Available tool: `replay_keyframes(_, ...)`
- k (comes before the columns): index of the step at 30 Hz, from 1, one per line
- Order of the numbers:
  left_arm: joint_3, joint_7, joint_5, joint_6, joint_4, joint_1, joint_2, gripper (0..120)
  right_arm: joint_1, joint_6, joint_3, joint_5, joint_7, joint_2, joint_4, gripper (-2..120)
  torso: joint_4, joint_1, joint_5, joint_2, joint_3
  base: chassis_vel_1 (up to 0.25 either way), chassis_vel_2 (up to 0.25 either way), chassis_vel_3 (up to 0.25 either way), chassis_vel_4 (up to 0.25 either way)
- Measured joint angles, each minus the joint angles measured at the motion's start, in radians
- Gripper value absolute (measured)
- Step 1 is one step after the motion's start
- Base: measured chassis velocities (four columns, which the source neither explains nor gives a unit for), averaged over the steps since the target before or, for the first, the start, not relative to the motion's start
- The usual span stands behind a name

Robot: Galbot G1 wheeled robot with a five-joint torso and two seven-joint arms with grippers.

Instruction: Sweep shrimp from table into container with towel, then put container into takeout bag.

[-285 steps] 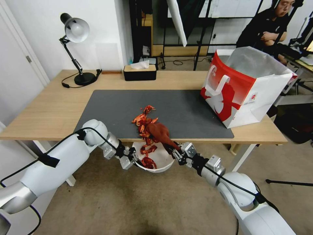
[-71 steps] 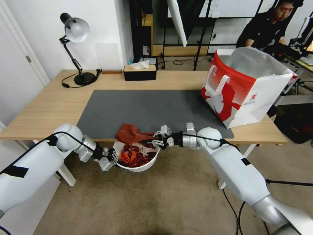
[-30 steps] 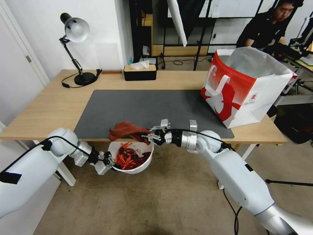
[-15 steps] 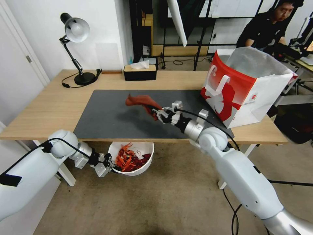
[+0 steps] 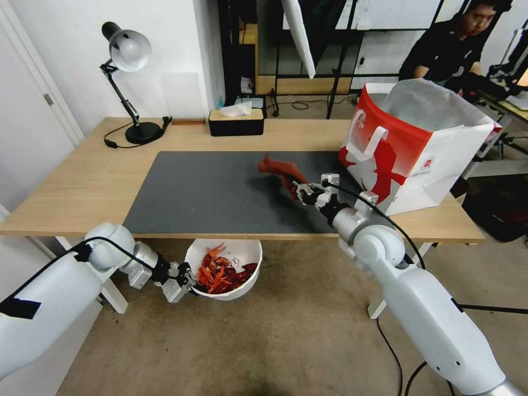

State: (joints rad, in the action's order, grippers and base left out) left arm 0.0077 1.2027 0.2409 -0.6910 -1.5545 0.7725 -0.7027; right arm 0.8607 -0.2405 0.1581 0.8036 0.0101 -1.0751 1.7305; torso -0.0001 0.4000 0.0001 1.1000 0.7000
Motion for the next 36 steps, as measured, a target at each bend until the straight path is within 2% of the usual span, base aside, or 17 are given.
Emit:
replay_keyframes(5, -0.001, 0.0, 0.005, -0.001, -0.003, 0.009, -0.003, 0, 0.017, 0.0, 0.009, -0.107, -0.052, 0.005, 0.008, 7, 0.0001, 0.0, -0.0001, 0.0, 0.0, 0.0, 0.0, 0.0, 0.0)
replay_keyframes(7, -0.001, -0.001, 0.011, -0.002, -0.005, 0.013, -0.008, 0, 0.041, -0.004, 0.01, -0.205, -0.101, 0.005, 0.017, 7, 0.0002, 0.0, -0.0001, 0.0, 0.0, 0.0, 0.0, 0.0, 0.0)
replay_keyframes(8, -0.001, -0.001, 0.011, -0.002, -0.005, 0.013, -0.008, 0, 0.041, -0.004, 0.01, -0.205, -0.101, 0.005, 0.017, 7, 0.0002, 0.0, -0.0001, 0.0, 0.0, 0.0, 0.0, 0.0, 0.0)
replay_keyframes(10, -0.001, -0.001, 0.016, -0.004, -0.005, 0.013, -0.014, 0, 0.062, -0.015, 0.01, -0.288, -0.158, 0.002, 0.021, 7, -0.0001, 0.0, -0.0001, 0.0, 0.0, 0.0, 0.0, 0.0, 0.0)
replay_keyframes(14, -0.001, -0.001, 0.018, -0.007, -0.005, 0.014, -0.017, 0, 0.078, -0.039, 0.004, -0.314, -0.237, -0.012, 0.021, 7, 0.0, 0.0, 0.0, 0.0, 0.0, 0.0, 0.0, 0.0, 0.0)
replay_keyframes(16, -0.001, -0.001, 0.018, -0.009, -0.005, 0.014, -0.017, 0, 0.08, -0.044, 0.003, -0.313, -0.244, -0.017, 0.018, 7, 0.0002, 0.0, -0.0001, 0.0, 0.0, 0.0, 0.0, 0.0, 0.0)
replay_keyframes(18, 0.0, -0.001, 0.018, -0.009, -0.005, 0.014, -0.017, 0, 0.081, -0.054, 0.002, -0.309, -0.254, -0.023, 0.017, 15, 0.0001, 0.0, -0.0002, 0.0, 0.0, 0.0, 0.0, 0.0, 0.0)
replay_keyframes(19, 0.0, -0.001, 0.018, -0.009, -0.005, 0.014, -0.017, 0, 0.081, -0.054, 0.002, -0.309, -0.254, -0.023, 0.017, 15, 0.0001, 0.0, -0.0002, 0.0, 0.0, 0.0, 0.0, 0.0, 0.0)
replay_keyframes(23, -0.002, -0.001, 0.018, -0.011, -0.005, 0.015, -0.01, 0, 0.072, -0.092, -0.001, -0.306, -0.27, -0.028, 0.031, 33, 0.0001, 0.0, -0.0002, 0.0, 0.0, 0.0, 0.0, 0.0, 0.0)
replay_keyframes(24, -0.002, -0.001, 0.018, -0.011, -0.005, 0.015, -0.01, 0, 0.072, -0.092, -0.001, -0.306, -0.27, -0.028, 0.031, 33, 0.0001, 0.0, -0.0002, 0.0, 0.0, 0.0, 0.0, 0.0, 0.0)
replay_keyframes(26, -0.003, -0.001, 0.017, -0.011, -0.005, 0.017, -0.008, 0, 0.069, -0.114, -0.005, -0.311, -0.297, -0.031, 0.045, 44, 0.0002, 0.0, -0.0001, 0.0, 0.0, 0.0, 0.0, 0.0, 0.0)
replay_keyframes(28, -0.003, -0.001, 0.017, -0.011, -0.005, 0.018, -0.008, 0, 0.069, -0.121, -0.005, -0.314, -0.304, -0.032, 0.051, 47, 0.0002, 0.0, -0.0002, 0.0, 0.0, 0.0, 0.0, 0.0, 0.0)
replay_keyframes(32, -0.004, -0.001, 0.017, -0.012, -0.01, 0.023, -0.008, 0, 0.073, -0.158, -0.006, -0.338, -0.336, -0.03, 0.082, 67, 0.0, 0.0, -0.0001, 0.0, 0.0, 0.0, 0.0, 0.0, 0.0)
replay_keyframes(33, -0.004, -0.001, 0.017, -0.012, -0.01, 0.023, -0.008, 0, 0.073, -0.158, -0.006, -0.338, -0.336, -0.03, 0.082, 67, 0.0, 0.0, -0.0001, 0.0, 0.0, 0.0, 0.0, 0.0, 0.0)
replay_keyframes(36, -0.005, -0.001, 0.017, -0.011, -0.012, 0.025, -0.006, 0, 0.085, -0.148, -0.005, -0.342, -0.338, -0.026, 0.103, 80, 0.0001, 0.0, -0.0001, 0.0, 0.0, 0.0, 0.0, 0.0, 0.0)
